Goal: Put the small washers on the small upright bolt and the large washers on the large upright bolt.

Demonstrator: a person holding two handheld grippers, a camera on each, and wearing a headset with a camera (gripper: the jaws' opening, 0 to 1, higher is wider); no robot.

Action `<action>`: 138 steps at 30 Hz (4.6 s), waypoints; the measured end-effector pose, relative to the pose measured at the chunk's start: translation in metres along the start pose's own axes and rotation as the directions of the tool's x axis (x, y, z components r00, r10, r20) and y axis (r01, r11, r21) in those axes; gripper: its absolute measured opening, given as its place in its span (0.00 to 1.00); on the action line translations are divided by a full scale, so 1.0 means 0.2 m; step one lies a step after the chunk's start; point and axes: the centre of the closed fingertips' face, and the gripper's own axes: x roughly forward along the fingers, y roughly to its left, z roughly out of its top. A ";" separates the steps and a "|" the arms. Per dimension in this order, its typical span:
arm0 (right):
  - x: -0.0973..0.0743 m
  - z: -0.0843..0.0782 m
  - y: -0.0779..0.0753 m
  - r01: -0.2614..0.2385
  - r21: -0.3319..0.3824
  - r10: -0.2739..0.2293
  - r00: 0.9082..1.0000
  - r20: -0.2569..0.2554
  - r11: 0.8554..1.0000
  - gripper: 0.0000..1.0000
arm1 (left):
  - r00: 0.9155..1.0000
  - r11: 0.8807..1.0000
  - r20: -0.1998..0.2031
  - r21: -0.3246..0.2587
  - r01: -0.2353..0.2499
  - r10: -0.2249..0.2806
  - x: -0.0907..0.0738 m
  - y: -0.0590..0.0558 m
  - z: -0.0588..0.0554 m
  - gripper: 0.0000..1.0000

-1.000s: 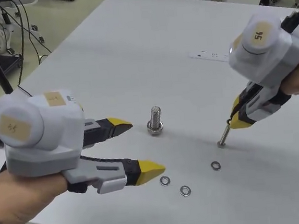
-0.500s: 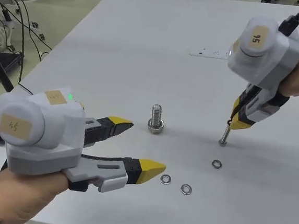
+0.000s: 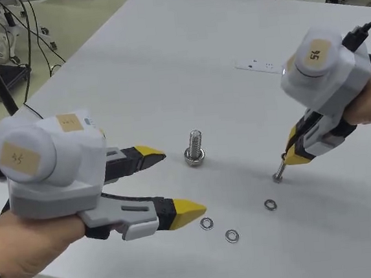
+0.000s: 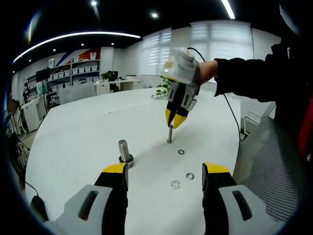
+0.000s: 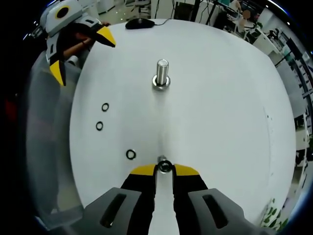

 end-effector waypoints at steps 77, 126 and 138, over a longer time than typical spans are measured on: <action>0.04 -0.07 0.05 0.038 0.064 -0.041 0.998 0.048 0.997 0.28 | 1.000 1.000 -0.003 0.011 0.012 -0.012 0.00 -0.01 0.01 0.60; 0.24 -0.01 0.27 -0.040 -0.002 0.040 0.999 -0.007 0.999 0.21 | 1.000 0.999 0.002 0.034 0.029 -0.029 0.00 -0.04 0.03 0.59; 0.26 -0.02 0.27 -0.054 -0.001 0.054 0.998 -0.015 0.999 0.19 | 1.000 0.999 0.004 0.030 0.028 -0.028 0.00 -0.04 0.03 0.59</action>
